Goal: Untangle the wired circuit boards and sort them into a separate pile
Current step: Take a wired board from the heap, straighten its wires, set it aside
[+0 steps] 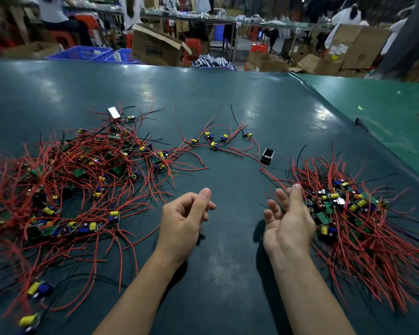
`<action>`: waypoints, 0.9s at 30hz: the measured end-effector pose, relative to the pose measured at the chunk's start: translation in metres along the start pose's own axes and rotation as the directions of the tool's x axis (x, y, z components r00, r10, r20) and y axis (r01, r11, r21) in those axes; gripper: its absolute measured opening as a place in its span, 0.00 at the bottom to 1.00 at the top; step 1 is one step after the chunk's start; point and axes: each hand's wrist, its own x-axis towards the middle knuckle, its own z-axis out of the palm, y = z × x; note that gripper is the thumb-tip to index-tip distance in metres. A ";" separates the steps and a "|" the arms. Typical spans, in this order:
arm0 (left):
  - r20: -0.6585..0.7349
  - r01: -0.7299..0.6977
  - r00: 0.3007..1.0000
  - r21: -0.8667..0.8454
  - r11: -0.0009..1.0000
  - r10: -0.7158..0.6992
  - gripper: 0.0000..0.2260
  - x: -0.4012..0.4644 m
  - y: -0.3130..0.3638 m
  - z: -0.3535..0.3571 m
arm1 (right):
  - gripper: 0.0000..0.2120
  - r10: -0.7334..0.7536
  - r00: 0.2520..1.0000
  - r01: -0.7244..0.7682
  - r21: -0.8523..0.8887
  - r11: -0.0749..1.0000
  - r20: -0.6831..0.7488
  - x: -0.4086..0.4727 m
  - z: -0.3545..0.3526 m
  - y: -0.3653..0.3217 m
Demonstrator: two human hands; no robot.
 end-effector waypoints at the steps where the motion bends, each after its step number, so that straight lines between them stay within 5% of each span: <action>1: -0.006 -0.001 1.000 0.014 1.000 0.001 0.17 -0.001 0.000 0.000 | 0.12 -0.001 1.000 0.001 -0.021 1.000 0.001 0.000 0.000 0.000; 6: -0.058 -0.042 0.997 0.126 0.991 0.049 0.16 -0.001 0.002 -0.002 | 0.12 -0.042 0.994 0.055 -0.126 0.990 0.103 0.000 0.000 0.003; 10: -0.161 0.011 0.985 0.380 0.925 0.055 0.14 0.006 0.005 -0.013 | 0.10 -0.102 0.966 0.168 -0.279 0.945 0.239 -0.006 0.004 0.009; 15: -0.237 0.073 0.951 0.794 0.603 0.197 0.08 0.053 0.025 -0.054 | 0.08 -0.222 0.881 0.408 -0.433 0.804 0.417 -0.015 0.003 0.020; 20: -0.241 0.213 0.957 0.962 0.170 0.162 0.10 0.098 0.034 -0.089 | 0.09 -0.151 0.856 0.422 -0.498 0.758 0.495 -0.017 -0.001 0.028; 24: -0.202 0.177 0.900 0.979 0.101 0.386 0.10 0.112 0.037 -0.113 | 0.10 -0.134 0.862 0.403 -0.501 0.766 0.489 -0.013 -0.002 0.030; 27: -0.151 0.141 0.938 0.989 0.053 0.313 0.15 0.124 0.037 -0.132 | 0.10 -0.124 0.857 0.407 -0.510 0.758 0.501 -0.011 -0.001 0.031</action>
